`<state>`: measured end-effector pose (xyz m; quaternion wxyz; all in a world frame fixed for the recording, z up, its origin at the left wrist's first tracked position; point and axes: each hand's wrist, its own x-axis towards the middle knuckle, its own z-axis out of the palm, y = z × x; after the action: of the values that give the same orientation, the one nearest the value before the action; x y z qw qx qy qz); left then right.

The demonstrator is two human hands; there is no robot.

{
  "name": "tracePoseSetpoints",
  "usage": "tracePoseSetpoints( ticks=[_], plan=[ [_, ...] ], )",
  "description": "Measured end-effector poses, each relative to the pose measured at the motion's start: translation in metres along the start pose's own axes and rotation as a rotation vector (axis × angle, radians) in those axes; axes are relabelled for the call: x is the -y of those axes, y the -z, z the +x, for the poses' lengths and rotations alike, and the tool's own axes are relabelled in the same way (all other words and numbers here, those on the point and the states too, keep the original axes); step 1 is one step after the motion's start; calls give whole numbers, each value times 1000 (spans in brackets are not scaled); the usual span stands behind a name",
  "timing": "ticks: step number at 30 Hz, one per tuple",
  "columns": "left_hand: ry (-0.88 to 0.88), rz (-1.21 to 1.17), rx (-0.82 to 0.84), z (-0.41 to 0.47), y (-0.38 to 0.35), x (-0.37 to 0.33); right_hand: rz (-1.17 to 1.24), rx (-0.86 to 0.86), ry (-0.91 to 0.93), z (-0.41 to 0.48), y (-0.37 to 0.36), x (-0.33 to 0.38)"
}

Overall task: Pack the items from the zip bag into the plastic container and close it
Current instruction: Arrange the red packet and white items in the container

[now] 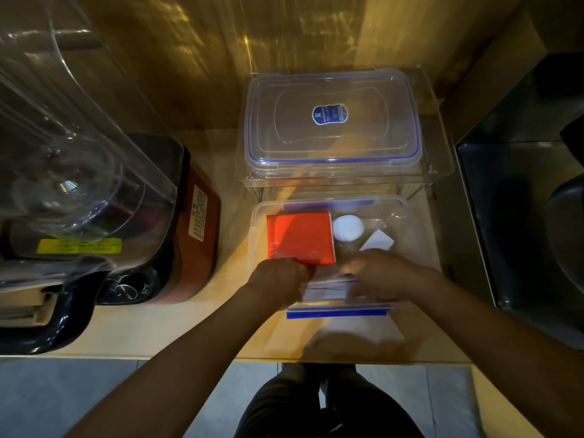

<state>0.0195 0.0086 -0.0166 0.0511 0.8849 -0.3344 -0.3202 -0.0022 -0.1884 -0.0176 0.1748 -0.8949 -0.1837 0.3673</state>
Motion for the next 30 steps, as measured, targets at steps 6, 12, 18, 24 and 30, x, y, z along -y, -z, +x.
tracePoseSetpoints(
  ticks=[6,12,18,24,30],
  plan=[
    [-39,3,-29,-3,-3,5,-82,-7,-44,0,7,-20],
    [-51,-33,7,0,-5,5,-269,-14,-78,1,5,-22],
    [-22,-89,-28,2,-7,4,-205,-187,39,5,-5,-20],
    [-93,-111,-24,3,-4,1,22,-233,93,6,-15,-11],
    [-54,-69,-54,4,-6,0,-286,-159,-29,-3,-9,-26]
  ],
)
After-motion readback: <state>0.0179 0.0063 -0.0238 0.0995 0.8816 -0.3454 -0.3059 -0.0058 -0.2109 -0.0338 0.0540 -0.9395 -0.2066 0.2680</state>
